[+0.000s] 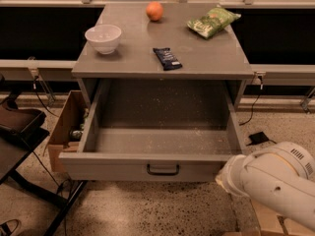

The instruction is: Close top drawer

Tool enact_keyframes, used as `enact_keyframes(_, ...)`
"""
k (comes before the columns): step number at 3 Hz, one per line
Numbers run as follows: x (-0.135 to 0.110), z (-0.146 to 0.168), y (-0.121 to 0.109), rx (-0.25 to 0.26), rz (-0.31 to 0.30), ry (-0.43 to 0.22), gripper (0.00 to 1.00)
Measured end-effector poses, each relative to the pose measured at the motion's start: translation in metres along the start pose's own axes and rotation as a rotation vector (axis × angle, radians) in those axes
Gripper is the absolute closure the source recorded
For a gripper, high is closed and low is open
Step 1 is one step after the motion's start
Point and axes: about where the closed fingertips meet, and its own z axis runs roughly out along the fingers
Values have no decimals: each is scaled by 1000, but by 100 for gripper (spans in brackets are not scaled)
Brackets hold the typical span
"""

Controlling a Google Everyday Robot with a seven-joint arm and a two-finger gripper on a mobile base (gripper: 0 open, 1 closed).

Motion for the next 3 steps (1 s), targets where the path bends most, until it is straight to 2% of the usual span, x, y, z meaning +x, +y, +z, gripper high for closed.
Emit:
enact_keyframes(1, -21, 17, -18, -2, -21, -54, 100)
enact_keyframes(2, -50, 32, -46, 2, -56, -107, 100)
enact_keyframes(3, -78, 33, -78, 17, -114, -164, 100)
